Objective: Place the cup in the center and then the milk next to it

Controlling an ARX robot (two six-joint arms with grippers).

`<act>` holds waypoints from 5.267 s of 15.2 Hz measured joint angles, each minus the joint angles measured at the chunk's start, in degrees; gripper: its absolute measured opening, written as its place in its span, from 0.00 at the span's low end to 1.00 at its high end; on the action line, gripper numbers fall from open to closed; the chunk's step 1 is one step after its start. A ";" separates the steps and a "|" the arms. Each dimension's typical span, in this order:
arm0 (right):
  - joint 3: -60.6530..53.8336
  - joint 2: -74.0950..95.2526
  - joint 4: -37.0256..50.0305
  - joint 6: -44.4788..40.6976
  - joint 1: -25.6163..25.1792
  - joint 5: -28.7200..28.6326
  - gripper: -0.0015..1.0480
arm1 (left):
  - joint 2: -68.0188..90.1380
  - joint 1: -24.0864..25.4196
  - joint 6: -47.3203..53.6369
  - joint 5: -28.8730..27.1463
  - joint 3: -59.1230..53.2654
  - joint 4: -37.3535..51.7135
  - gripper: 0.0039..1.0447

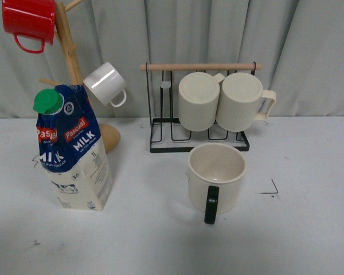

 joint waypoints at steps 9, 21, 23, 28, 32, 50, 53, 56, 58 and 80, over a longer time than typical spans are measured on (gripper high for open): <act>0.00 -14.25 -14.67 -0.02 -0.02 -0.11 0.02 | 0.00 0.00 -0.02 0.00 0.00 -0.02 0.94; 0.00 -14.25 -14.84 -0.11 -0.02 -0.17 0.77 | 26.82 -8.55 0.61 -9.94 6.45 5.62 0.94; 0.00 -14.25 -14.82 -0.09 -0.02 -0.17 0.95 | 44.37 -8.96 -0.76 -8.72 9.44 18.23 0.94; 0.00 -14.25 -14.84 -0.09 -0.02 -0.17 0.94 | 76.94 -13.57 -0.94 -9.05 18.49 37.16 0.94; 0.00 -14.25 -14.82 -0.11 -0.02 -0.17 0.94 | 88.83 -13.60 1.31 -11.28 24.02 42.88 0.94; 0.00 -14.25 -14.84 -0.11 -0.02 -0.17 0.94 | 97.85 -18.16 -0.79 -21.57 32.46 42.99 0.03; 0.00 -14.25 -14.82 -0.09 -0.02 -0.17 0.94 | 96.76 -22.58 -3.48 -22.99 34.12 41.40 0.03; 0.00 -14.25 -14.82 -0.11 -0.02 -0.17 0.94 | 97.33 -25.68 -5.46 -24.11 36.74 41.33 0.03; 0.00 -14.25 -14.84 -0.11 -0.02 -0.17 0.94 | 100.85 -27.65 -6.93 -25.20 39.58 40.74 0.03; 0.00 -14.25 -14.82 -0.11 -0.02 -0.22 0.94 | 91.86 -30.08 -1.29 -18.71 26.75 58.07 0.84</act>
